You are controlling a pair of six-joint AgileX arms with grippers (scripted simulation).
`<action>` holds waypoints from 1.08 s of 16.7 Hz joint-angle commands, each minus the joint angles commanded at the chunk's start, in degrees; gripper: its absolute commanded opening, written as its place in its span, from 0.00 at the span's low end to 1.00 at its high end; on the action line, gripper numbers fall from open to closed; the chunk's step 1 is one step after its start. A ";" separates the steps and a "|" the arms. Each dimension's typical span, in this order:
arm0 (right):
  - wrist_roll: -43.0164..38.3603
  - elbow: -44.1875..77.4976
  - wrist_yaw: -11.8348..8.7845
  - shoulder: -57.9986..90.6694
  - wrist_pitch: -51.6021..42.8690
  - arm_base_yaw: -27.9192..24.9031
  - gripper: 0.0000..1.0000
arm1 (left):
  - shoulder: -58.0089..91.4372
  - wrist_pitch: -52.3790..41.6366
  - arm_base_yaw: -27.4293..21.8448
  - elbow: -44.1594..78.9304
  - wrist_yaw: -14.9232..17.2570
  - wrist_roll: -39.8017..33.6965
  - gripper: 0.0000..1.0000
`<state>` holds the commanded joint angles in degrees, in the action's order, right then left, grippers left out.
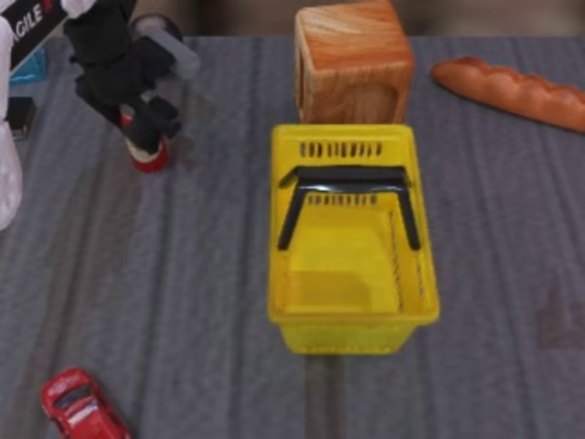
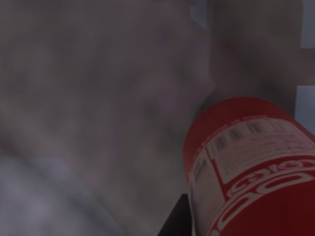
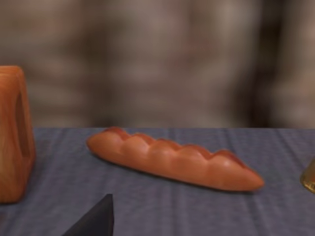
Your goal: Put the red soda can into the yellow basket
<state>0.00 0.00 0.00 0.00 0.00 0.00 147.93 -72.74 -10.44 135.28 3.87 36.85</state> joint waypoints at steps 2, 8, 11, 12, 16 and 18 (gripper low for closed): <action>0.00 0.00 0.00 0.00 0.00 0.00 1.00 | 0.00 0.00 0.00 0.00 0.00 0.00 0.00; 0.00 0.00 0.00 0.00 0.00 0.00 1.00 | -0.32 1.75 -0.02 -0.99 1.19 -0.42 0.00; 0.00 0.00 0.00 0.00 0.00 0.00 1.00 | -1.61 8.88 -0.70 -4.86 5.96 -2.66 0.00; 0.00 0.00 0.00 0.00 0.00 0.00 1.00 | -2.25 12.29 -0.98 -6.67 8.18 -3.75 0.00; 0.00 0.00 0.00 0.00 0.00 0.00 1.00 | -6.27 29.91 -2.31 -15.92 19.42 -9.33 0.00; 0.00 0.00 0.00 0.00 0.00 0.00 1.00 | -9.11 40.98 -3.10 -21.36 25.99 -12.54 0.00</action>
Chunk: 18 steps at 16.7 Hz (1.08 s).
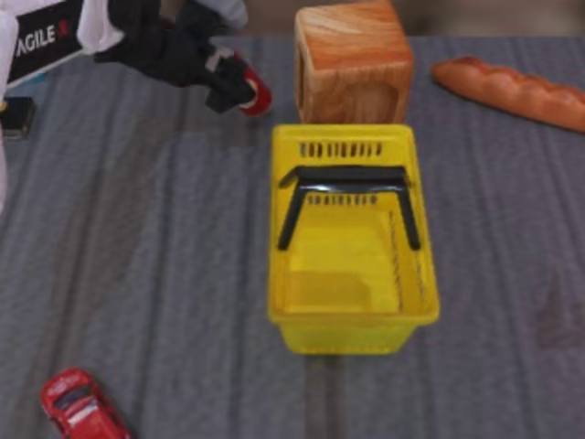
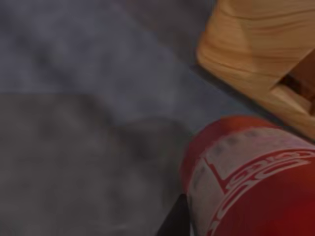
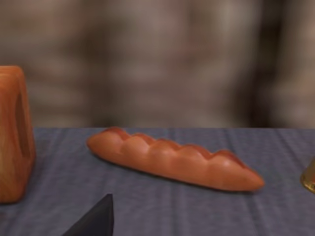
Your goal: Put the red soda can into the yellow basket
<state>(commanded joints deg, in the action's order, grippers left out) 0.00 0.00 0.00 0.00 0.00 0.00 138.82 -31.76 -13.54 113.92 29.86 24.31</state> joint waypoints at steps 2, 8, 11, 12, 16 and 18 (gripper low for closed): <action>0.00 0.00 0.00 0.00 0.00 0.00 1.00 | -3.19 12.27 -0.85 -5.77 6.93 -3.34 0.00; 0.00 0.00 0.00 0.00 0.00 0.00 1.00 | -13.08 48.90 -3.33 -23.86 27.26 -13.42 0.00; 0.00 0.00 0.00 0.00 0.00 0.00 1.00 | -17.27 62.11 -4.31 -31.83 35.44 -17.76 0.00; 0.00 0.00 0.00 0.00 0.00 0.00 1.00 | -18.43 65.32 -4.57 -34.03 37.62 -18.95 0.00; 0.00 0.00 0.00 0.00 0.00 0.00 1.00 | -21.08 72.05 -5.16 -39.02 42.60 -21.66 0.00; 0.00 0.00 0.00 0.00 0.00 0.00 1.00 | -21.15 72.23 -5.18 -39.16 42.74 -21.73 0.00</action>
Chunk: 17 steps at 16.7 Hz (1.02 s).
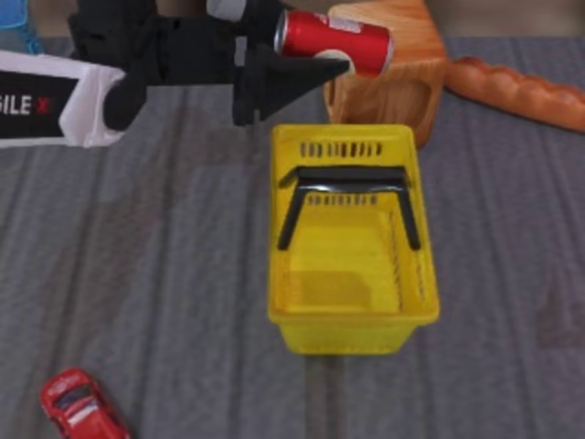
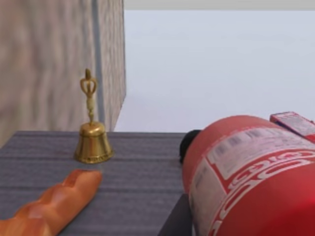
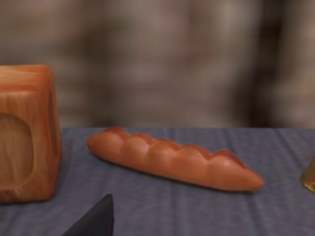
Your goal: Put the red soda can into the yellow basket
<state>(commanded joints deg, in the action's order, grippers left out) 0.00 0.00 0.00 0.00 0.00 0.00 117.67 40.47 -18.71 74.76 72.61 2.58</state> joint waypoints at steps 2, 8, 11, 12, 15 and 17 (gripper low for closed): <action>0.00 0.00 0.00 0.00 0.00 0.00 1.00 | 0.00 0.00 0.00 0.00 0.00 0.00 0.00; 0.00 0.00 0.00 0.00 0.00 0.00 1.00 | 5.35 6.53 0.73 -1.46 0.11 -0.01 0.00; 0.00 0.00 0.00 0.00 0.00 0.00 1.00 | 10.44 14.55 1.20 -3.34 0.15 -0.08 0.00; 0.00 0.00 0.00 0.00 0.00 0.00 1.00 | 11.90 16.59 1.32 -3.96 0.16 -0.13 0.00; 0.00 0.00 0.00 0.00 0.00 0.00 1.00 | 13.93 19.05 1.49 -4.93 0.11 -0.24 0.00; 0.00 0.00 0.00 0.00 0.00 0.00 1.00 | 13.93 19.05 1.49 -4.93 0.11 -0.24 0.00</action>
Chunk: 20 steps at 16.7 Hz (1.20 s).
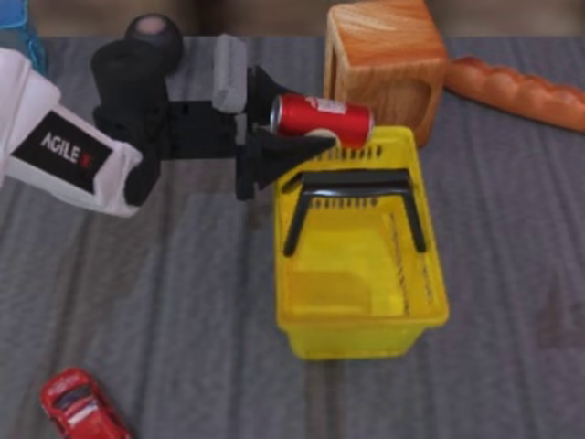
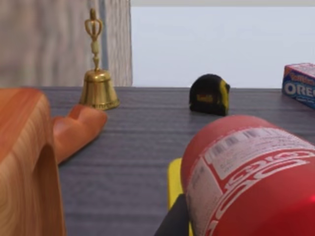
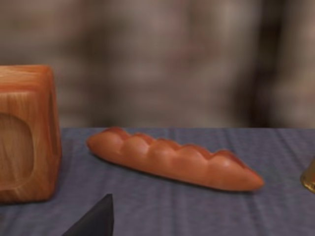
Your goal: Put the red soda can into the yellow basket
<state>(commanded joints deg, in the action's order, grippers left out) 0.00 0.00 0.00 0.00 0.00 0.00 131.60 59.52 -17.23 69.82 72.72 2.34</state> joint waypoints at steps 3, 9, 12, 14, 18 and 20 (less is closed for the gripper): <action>0.00 0.00 0.00 0.00 0.00 0.00 1.00 | 0.00 0.00 0.00 0.00 0.00 0.00 0.15; 0.00 0.00 0.00 0.00 0.00 0.00 1.00 | 0.00 0.00 0.00 0.00 0.00 0.00 0.60; 0.00 0.00 0.00 0.00 0.00 0.00 1.00 | 0.00 0.00 0.00 0.00 0.00 0.00 0.83; 0.00 0.00 0.00 0.00 0.00 0.00 1.00 | 0.00 0.00 0.00 0.00 0.00 0.00 0.98; 0.00 0.00 0.00 0.00 0.00 0.00 1.00 | 0.00 0.00 0.00 0.00 0.00 0.00 1.00; 0.00 0.00 0.00 0.00 0.00 0.00 1.00 | 0.00 0.00 0.00 0.00 0.00 0.00 1.00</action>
<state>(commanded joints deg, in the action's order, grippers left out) 0.00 0.00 0.00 0.00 0.00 0.00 131.60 59.52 -17.23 69.82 72.72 2.34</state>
